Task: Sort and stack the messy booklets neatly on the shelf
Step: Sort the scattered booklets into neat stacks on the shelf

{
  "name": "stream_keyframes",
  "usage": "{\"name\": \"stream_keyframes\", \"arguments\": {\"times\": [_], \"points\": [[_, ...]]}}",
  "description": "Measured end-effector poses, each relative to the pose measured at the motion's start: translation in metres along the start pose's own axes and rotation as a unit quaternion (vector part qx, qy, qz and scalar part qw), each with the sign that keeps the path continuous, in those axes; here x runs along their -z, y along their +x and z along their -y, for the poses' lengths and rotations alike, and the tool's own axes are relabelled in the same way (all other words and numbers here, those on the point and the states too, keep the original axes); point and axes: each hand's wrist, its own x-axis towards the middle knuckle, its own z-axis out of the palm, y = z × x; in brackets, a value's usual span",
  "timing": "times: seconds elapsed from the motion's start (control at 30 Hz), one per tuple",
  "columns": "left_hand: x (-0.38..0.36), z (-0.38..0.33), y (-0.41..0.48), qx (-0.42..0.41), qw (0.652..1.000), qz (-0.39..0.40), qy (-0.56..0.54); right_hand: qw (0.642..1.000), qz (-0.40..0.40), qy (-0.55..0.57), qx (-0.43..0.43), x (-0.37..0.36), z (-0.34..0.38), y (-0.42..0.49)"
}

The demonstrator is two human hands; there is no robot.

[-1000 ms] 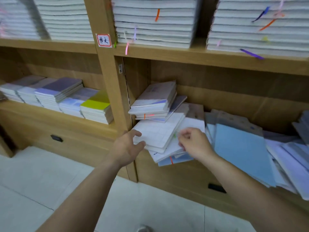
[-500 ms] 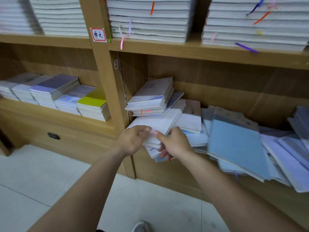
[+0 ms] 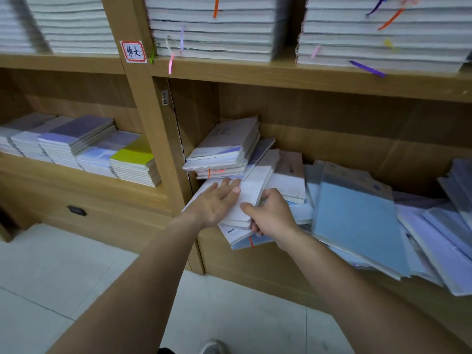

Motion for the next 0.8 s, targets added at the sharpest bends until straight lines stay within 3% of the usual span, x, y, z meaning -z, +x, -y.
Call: {"name": "stream_keyframes", "arguments": {"times": [0.43,0.57,0.8], "points": [[-0.005,-0.001,0.006,0.010,0.999,-0.004,0.048,1.000,0.015,-0.009,0.023,0.052,-0.003,-0.021],[-0.007,-0.003,0.006,0.010,0.999,-0.007,0.042,1.000,-0.017,0.016,0.005,0.057,-0.010,-0.029],[-0.017,-0.004,0.007,0.014,0.998,-0.012,0.053,0.996,0.013,-0.081,-0.025,0.054,-0.009,-0.026]]}}
